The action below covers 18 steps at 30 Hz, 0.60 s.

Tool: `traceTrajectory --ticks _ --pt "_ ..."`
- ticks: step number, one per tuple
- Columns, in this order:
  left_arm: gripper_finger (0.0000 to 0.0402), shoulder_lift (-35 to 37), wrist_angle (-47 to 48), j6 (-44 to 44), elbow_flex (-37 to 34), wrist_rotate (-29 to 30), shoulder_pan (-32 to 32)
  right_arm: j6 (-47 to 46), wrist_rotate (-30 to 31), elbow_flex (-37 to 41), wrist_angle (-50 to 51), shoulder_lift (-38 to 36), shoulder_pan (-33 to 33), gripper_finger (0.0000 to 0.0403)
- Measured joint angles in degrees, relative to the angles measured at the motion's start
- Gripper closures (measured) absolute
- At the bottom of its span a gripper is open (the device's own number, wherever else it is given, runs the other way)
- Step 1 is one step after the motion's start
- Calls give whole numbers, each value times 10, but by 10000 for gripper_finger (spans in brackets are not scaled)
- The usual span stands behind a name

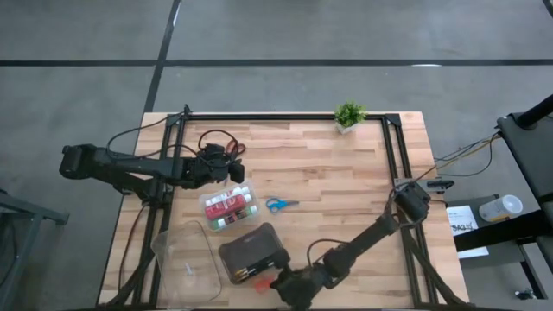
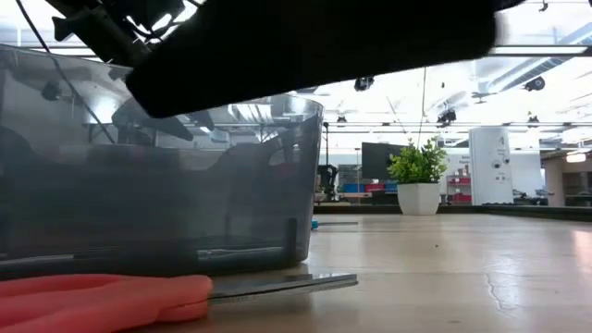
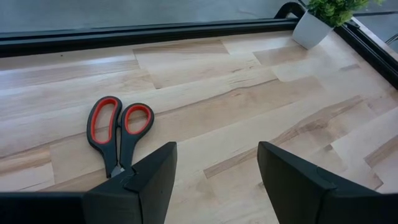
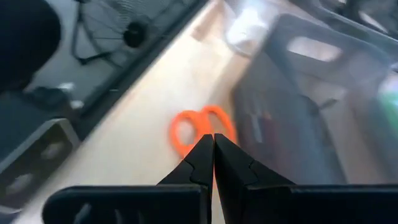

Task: Pick & Place Paint Supplies
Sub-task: Put the orange scissors into the bottom transparent bin

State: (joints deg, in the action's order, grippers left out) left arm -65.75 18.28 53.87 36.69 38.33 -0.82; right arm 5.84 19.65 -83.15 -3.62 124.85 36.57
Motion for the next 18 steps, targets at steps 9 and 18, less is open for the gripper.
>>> traceTrajectory --ticks 9,18 --pt "169 0 0 0 0 0 0 -68 57 4 56 -63 18 395" --pt "169 0 0 0 0 0 0 16 9 146 -138 -181 30 395"
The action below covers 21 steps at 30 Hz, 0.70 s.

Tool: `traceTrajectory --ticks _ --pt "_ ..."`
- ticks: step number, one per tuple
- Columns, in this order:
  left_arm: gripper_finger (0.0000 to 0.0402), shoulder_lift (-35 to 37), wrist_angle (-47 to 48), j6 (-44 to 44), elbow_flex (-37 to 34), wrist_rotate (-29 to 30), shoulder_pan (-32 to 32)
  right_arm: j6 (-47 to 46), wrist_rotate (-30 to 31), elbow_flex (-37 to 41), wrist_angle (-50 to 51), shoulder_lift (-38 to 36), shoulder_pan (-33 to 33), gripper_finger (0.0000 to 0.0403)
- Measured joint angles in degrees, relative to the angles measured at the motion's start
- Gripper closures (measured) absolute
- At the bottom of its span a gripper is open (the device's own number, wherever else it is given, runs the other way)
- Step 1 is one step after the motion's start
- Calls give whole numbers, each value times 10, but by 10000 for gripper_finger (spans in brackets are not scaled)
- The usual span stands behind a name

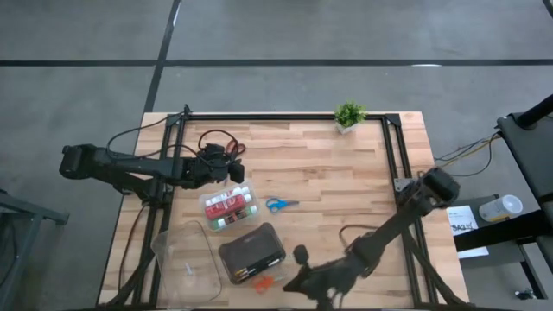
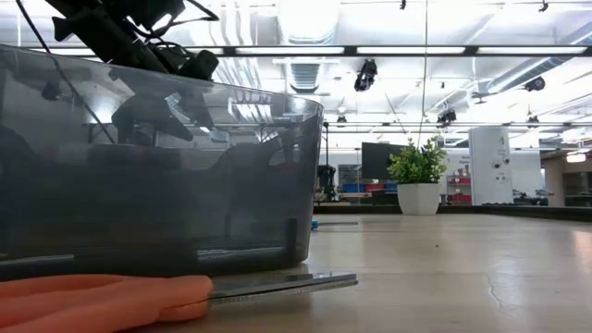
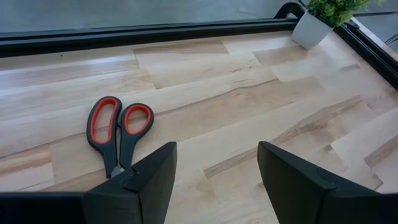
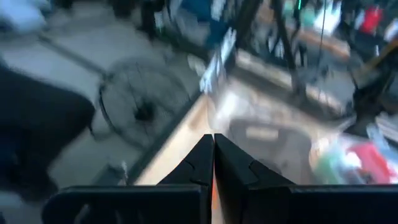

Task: Pick & Place Paint Supplies
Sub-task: Put the orange scissors into the bottom transparent bin

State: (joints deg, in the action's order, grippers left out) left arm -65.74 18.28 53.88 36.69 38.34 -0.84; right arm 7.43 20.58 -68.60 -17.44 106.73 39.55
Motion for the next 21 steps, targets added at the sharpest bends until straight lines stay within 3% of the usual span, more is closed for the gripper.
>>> traceTrajectory --ticks 8,12,21 --pt "169 0 0 0 0 0 0 9 -49 253 -294 -136 -9 395" --pt "169 0 0 0 0 0 0 -21 -75 339 -332 -201 -22 395" --pt "169 0 0 0 0 0 0 -23 -73 466 -352 -344 -40 395"
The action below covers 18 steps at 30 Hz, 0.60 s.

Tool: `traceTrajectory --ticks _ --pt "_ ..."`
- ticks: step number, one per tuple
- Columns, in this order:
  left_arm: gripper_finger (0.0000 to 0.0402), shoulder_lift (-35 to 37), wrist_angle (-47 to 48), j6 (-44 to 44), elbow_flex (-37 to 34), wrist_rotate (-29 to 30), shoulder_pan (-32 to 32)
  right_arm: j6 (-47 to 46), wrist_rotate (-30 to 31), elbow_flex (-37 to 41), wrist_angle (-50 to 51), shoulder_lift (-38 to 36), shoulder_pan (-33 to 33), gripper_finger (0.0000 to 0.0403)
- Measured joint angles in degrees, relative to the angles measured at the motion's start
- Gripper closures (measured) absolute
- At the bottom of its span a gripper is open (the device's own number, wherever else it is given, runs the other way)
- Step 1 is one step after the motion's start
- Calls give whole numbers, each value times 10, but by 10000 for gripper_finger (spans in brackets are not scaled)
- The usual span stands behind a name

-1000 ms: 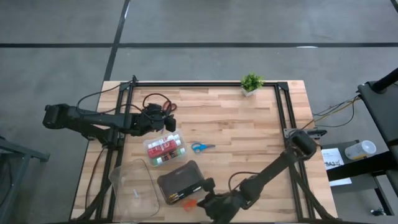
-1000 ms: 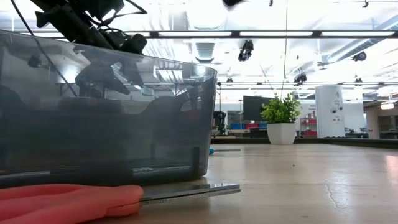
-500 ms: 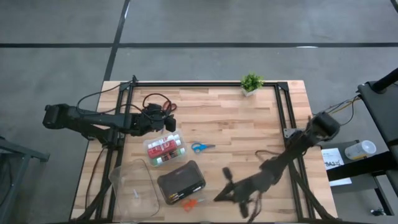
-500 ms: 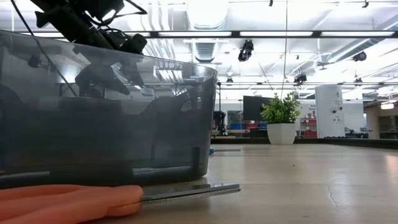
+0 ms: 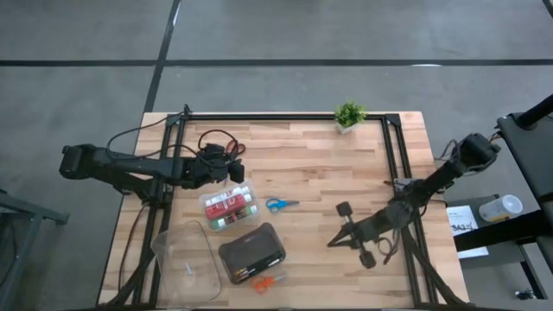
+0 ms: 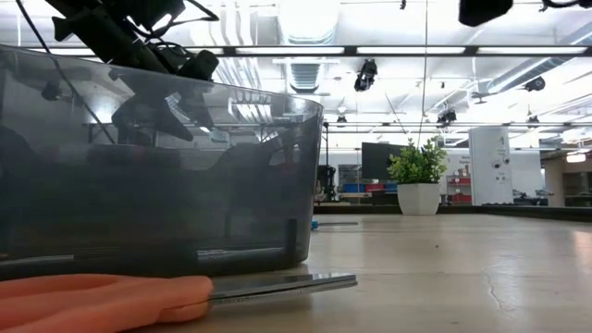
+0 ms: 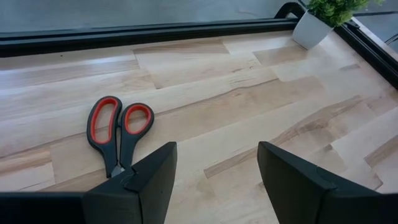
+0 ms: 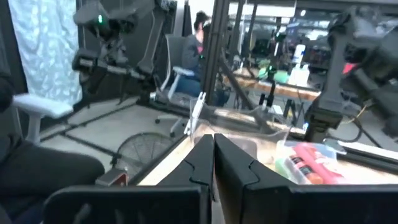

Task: Pick & Place Paint Supplies
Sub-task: Put the orange scissors into the bottom transparent bin

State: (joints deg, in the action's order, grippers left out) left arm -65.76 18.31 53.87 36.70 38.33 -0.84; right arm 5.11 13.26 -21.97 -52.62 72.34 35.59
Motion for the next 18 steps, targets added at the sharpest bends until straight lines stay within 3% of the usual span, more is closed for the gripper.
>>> traceTrajectory --ticks 9,18 --pt "169 0 0 0 0 0 0 0 13 79 -3 -89 0 395" --pt "169 0 0 0 0 0 0 -2 34 113 -4 -115 0 395"
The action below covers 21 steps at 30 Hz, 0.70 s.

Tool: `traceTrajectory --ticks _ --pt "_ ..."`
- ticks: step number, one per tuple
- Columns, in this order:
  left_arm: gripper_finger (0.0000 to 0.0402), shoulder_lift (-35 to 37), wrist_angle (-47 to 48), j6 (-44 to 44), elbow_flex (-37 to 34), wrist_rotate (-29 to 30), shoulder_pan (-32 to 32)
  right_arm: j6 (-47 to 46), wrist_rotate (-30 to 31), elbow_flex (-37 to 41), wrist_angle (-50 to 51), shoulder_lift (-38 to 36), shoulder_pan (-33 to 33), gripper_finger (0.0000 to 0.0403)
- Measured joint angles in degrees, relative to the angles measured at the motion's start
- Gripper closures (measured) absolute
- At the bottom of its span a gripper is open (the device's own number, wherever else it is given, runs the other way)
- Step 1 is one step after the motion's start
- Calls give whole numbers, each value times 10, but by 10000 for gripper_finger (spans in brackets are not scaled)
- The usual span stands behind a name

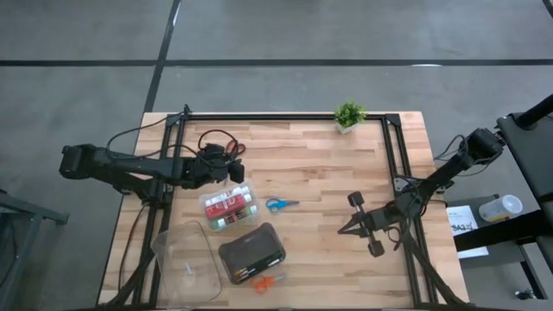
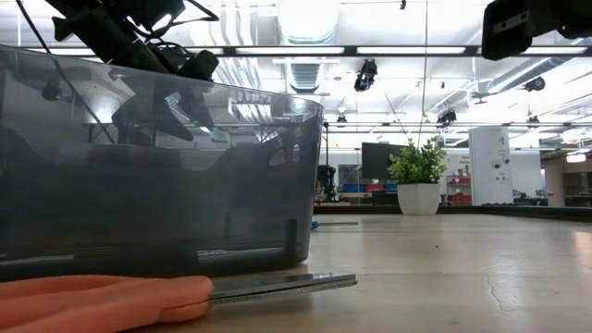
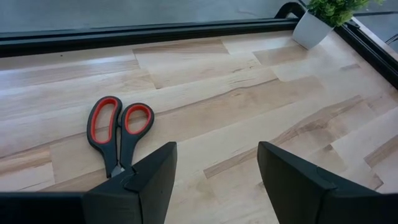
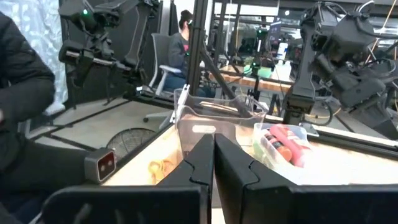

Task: Pick & Place Paint Supplies
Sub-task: Put the orange scissors into the bottom transparent bin

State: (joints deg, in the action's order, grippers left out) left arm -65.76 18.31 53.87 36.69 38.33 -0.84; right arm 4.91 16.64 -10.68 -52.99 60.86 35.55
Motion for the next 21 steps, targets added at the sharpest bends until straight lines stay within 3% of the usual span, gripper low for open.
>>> traceTrajectory --ticks 21 --pt "169 0 0 0 0 0 0 0 -2 -16 5 1 1 395"
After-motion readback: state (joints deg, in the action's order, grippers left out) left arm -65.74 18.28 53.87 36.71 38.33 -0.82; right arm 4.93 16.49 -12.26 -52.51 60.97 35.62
